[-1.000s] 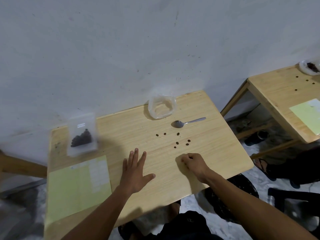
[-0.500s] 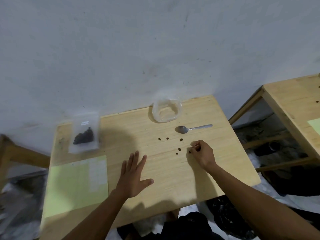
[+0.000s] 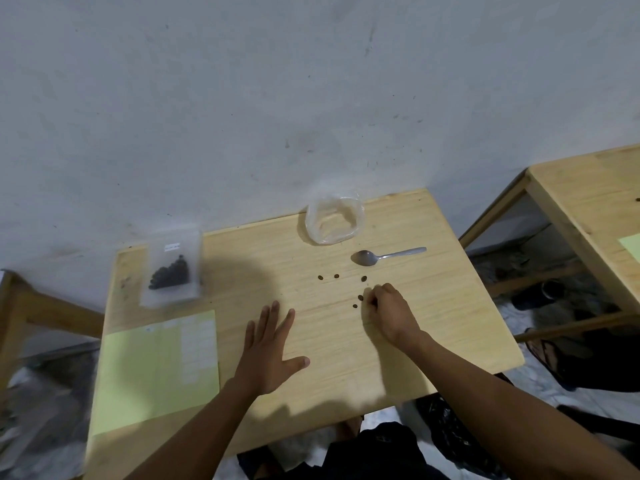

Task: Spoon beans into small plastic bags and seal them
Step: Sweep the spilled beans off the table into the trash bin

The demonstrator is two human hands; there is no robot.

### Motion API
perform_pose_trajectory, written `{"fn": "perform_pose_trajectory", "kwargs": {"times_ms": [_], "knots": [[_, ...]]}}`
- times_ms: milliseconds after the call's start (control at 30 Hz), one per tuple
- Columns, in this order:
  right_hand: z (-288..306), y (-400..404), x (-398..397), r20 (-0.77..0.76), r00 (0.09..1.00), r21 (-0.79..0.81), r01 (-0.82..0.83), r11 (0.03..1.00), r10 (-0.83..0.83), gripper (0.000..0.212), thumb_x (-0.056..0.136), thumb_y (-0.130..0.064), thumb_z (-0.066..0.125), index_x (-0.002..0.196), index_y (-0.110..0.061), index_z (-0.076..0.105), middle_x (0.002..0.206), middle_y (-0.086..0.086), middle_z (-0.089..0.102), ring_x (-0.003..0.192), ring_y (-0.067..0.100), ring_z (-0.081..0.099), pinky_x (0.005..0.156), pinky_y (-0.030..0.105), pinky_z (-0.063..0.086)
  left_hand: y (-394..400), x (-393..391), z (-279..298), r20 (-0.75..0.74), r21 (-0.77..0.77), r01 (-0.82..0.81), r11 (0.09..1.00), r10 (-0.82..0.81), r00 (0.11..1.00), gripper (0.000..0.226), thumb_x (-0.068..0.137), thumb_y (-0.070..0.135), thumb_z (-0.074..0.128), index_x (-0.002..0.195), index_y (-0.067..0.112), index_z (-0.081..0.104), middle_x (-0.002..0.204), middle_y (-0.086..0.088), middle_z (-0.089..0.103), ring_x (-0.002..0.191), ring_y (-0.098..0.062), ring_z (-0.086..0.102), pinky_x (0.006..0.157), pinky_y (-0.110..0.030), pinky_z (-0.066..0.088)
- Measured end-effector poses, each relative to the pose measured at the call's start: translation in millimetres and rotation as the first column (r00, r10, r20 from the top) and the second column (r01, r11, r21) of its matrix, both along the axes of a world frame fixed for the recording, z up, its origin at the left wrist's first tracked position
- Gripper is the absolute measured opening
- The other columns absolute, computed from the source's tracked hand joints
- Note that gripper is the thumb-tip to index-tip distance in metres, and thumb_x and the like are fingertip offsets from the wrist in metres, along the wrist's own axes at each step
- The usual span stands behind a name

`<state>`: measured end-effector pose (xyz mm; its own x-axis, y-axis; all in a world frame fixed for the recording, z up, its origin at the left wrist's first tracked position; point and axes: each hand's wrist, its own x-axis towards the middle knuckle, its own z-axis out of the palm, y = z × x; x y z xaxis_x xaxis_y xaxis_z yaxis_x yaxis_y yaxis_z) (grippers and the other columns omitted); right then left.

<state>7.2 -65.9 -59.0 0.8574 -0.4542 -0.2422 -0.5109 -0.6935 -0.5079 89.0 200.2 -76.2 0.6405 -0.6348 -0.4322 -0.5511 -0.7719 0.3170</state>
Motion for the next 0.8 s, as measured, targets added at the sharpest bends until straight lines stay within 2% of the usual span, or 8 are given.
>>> {"fn": "perform_pose_trajectory", "kwargs": {"times_ms": [100, 167, 233, 333, 400, 467, 600, 800], "knots": [[5, -1, 3, 0.008, 0.972, 0.231, 0.226, 0.946, -0.234, 0.024, 0.082, -0.003, 0.058, 0.067, -0.022, 0.057, 0.079, -0.003, 0.063, 0.076, 0.014, 0.058, 0.062, 0.017, 0.039, 0, 0, 1, -0.004, -0.011, -0.005, 1.0, 0.005, 1.0, 0.098, 0.085, 0.068, 0.049, 0.152, 0.033, -0.013, 0.154, 0.001, -0.035, 0.141, -0.018, -0.035, 0.118, -0.043, -0.015], [19, 0, 4, -0.029, 0.865, 0.597, 0.416, 0.685, -0.5, 0.019, 0.084, 0.0, 0.06, 0.077, -0.015, 0.069, 0.077, -0.002, 0.068, 0.071, 0.01, 0.06, 0.062, 0.015, 0.044, 0, -1, 2, -0.009, -0.02, -0.008, 1.0, 0.007, 1.0, 0.098, 0.085, 0.067, 0.05, 0.152, 0.032, -0.012, 0.154, 0.001, -0.035, 0.141, -0.019, -0.035, 0.118, -0.043, -0.015], [34, 0, 3, -0.139, 0.789, 0.847, 0.408, 0.341, -0.599, 0.022, 0.089, 0.002, 0.05, 0.081, -0.009, 0.068, 0.068, 0.001, 0.063, 0.059, 0.01, 0.052, 0.059, 0.019, 0.041, 0, 0, 2, -0.008, -0.019, -0.006, 1.0, 0.006, 1.0, 0.098, 0.085, 0.068, 0.05, 0.152, 0.033, -0.013, 0.154, 0.001, -0.035, 0.141, -0.018, -0.035, 0.118, -0.043, -0.015], [41, -2, -1, -0.285, 0.713, 0.952, 0.287, -0.104, -0.64, 0.026, 0.087, 0.004, 0.034, 0.086, -0.004, 0.059, 0.068, 0.006, 0.055, 0.06, 0.014, 0.048, 0.056, 0.021, 0.041, 1, 0, 2, -0.01, -0.014, -0.002, 1.0, 0.002, 1.0, 0.098, 0.085, 0.068, 0.049, 0.152, 0.033, -0.014, 0.154, 0.002, -0.036, 0.141, -0.018, -0.036, 0.118, -0.043, -0.015], [38, -3, -2, -0.333, 0.688, 0.942, 0.271, -0.197, -0.645, 0.024, 0.087, 0.001, 0.034, 0.09, -0.001, 0.058, 0.072, 0.009, 0.055, 0.063, 0.018, 0.051, 0.057, 0.022, 0.044, 1, 0, 1, -0.011, -0.015, -0.004, 1.0, 0.004, 1.0, 0.098, 0.085, 0.069, 0.049, 0.152, 0.034, -0.013, 0.154, 0.002, -0.036, 0.141, -0.018, -0.036, 0.118, -0.043, -0.016], [36, 0, 0, -0.285, 0.725, 0.946, 0.318, -0.061, -0.627, 0.018, 0.091, -0.005, 0.044, 0.088, -0.003, 0.061, 0.07, 0.007, 0.057, 0.062, 0.016, 0.05, 0.059, 0.024, 0.042, 1, 0, 1, -0.01, -0.009, -0.003, 1.0, 0.003, 1.0, 0.098, 0.085, 0.069, 0.048, 0.152, 0.034, -0.014, 0.154, 0.002, -0.036, 0.141, -0.018, -0.036, 0.118, -0.042, -0.016], [17, 2, 3, -0.054, 0.839, 0.707, 0.415, 0.573, -0.541, 0.009, 0.086, -0.004, 0.063, 0.085, -0.012, 0.068, 0.081, 0.0, 0.069, 0.073, 0.016, 0.059, 0.068, 0.023, 0.049, 0, 0, 1, -0.012, -0.009, -0.005, 1.0, 0.005, 1.0, 0.098, 0.085, 0.069, 0.048, 0.152, 0.034, -0.013, 0.154, 0.003, -0.036, 0.141, -0.018, -0.036, 0.117, -0.042, -0.017], [5, 12, 17, -0.02, 0.92, 0.507, 0.348, 0.789, -0.392, 0.035, 0.069, -0.018, 0.086, 0.097, -0.014, 0.065, 0.078, -0.002, 0.058, 0.072, 0.008, 0.056, 0.069, 0.017, 0.044, 0, 0, 1, -0.005, -0.013, -0.011, 1.0, 0.011, 1.0, 0.099, 0.084, 0.069, 0.049, 0.152, 0.033, -0.013, 0.154, 0.002, -0.035, 0.141, -0.018, -0.035, 0.117, -0.043, -0.016]]}}
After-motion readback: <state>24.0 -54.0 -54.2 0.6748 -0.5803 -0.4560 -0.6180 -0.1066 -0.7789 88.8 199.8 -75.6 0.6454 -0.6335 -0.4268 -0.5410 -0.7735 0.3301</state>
